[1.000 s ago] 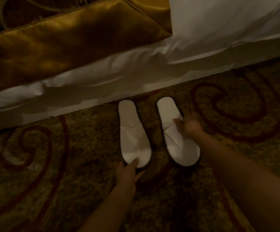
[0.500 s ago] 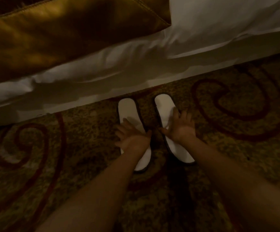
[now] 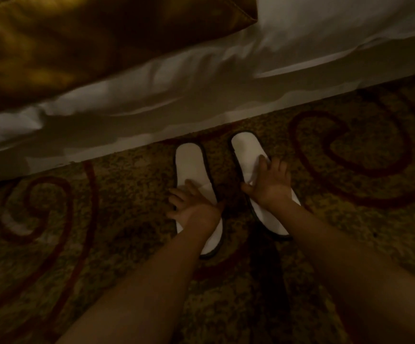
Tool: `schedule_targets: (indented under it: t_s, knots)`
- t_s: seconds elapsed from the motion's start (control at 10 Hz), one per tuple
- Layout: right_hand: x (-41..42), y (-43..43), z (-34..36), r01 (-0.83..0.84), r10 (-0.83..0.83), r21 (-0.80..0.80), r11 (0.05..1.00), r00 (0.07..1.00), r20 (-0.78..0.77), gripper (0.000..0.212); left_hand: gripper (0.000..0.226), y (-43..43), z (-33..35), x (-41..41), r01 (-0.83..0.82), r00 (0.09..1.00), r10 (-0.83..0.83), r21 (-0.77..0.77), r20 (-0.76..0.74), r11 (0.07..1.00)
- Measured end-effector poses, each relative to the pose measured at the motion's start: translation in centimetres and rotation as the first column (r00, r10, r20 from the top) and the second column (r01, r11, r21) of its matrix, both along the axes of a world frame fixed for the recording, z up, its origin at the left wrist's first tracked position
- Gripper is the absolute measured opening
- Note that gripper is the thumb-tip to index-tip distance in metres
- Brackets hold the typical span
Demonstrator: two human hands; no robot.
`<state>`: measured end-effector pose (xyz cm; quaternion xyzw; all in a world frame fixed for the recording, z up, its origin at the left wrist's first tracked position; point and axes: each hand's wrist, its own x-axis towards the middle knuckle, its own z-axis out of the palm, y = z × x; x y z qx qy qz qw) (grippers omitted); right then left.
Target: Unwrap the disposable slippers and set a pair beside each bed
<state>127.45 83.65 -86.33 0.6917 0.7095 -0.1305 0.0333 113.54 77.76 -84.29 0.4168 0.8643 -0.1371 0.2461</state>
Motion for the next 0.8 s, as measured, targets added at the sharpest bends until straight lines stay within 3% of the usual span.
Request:
schedule_targets:
  t_s: [0.6,0.7,0.8]
  knots:
    - [0.4,0.5,-0.1,0.025,-0.026,-0.046,0.999,0.999,-0.024,0.096,0.113,-1.4,-0.4,-0.3,-0.016,1.0,0.016,0.064,-0.007,0.998]
    - [0.6,0.8,0.2,0.042,-0.049,-0.096,0.995,0.996,-0.069,0.097,0.108,-1.4,0.0,-0.6,-0.035,0.999,0.031,0.092,0.043,0.995]
    - [1.8,1.2,2.2,0.169,-0.203,-0.158,0.973,0.951,-0.234,0.092,0.095,-0.8,1.6,-1.5,-0.001,0.996,-0.014,0.166,0.086,0.986]
